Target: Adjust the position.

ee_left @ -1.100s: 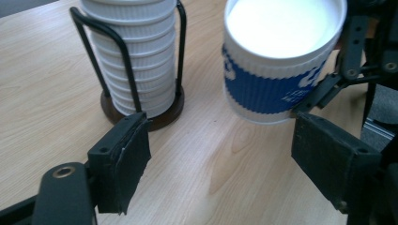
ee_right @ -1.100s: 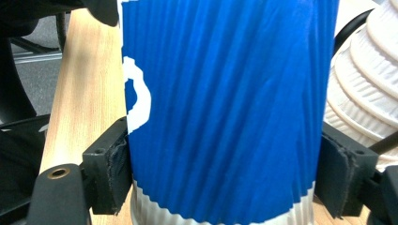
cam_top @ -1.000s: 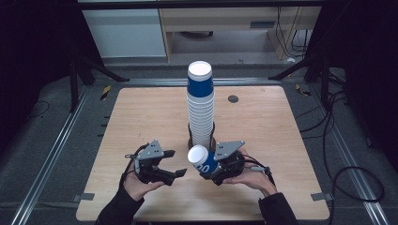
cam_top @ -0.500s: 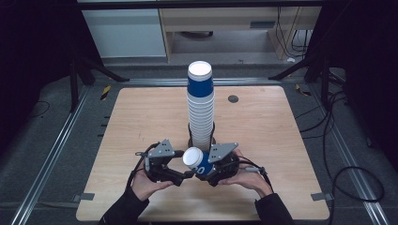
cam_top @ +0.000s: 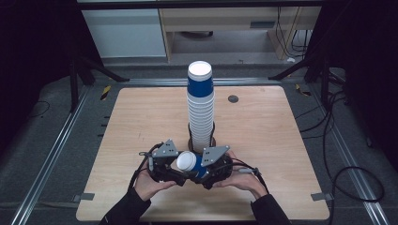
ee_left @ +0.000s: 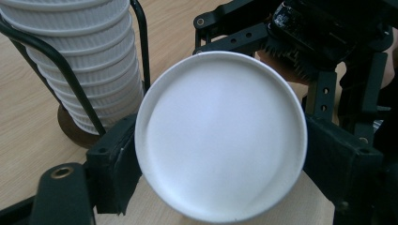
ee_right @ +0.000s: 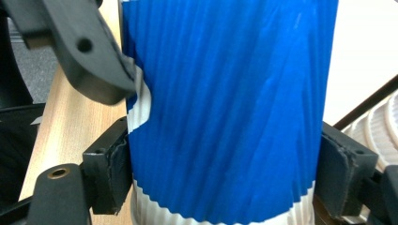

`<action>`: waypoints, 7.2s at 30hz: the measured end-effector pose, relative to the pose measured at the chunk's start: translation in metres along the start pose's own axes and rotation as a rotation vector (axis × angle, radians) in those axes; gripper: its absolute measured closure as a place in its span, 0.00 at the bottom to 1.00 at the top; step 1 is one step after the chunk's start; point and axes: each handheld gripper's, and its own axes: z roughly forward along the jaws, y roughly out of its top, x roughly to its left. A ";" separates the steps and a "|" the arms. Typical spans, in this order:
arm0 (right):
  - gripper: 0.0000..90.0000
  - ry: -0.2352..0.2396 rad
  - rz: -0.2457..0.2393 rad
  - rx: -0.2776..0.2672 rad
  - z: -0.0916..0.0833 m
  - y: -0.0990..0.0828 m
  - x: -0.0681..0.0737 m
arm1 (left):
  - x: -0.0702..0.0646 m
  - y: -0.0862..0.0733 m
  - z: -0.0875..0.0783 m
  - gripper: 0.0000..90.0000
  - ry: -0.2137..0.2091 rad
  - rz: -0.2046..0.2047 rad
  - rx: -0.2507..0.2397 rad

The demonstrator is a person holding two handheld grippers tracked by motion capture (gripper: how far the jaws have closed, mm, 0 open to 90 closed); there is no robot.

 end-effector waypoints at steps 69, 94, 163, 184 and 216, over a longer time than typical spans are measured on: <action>0.12 0.153 0.191 -0.236 -0.013 -0.009 -0.016 | 0.005 0.002 -0.022 0.29 -0.114 0.007 -0.192; 0.17 0.113 0.174 -0.217 -0.024 -0.013 -0.020 | 0.013 0.004 -0.034 0.22 -0.115 -0.024 -0.193; 0.08 0.069 0.185 -0.205 -0.046 -0.017 -0.026 | 0.031 -0.006 -0.042 0.29 -0.104 0.020 -0.124; 0.11 0.243 0.178 -0.229 -0.030 -0.015 -0.016 | 0.008 -0.004 -0.018 0.29 -0.233 0.093 -0.087; 0.16 0.118 0.110 -0.024 -0.033 -0.021 -0.018 | 0.017 -0.013 -0.004 0.17 -0.161 0.133 0.143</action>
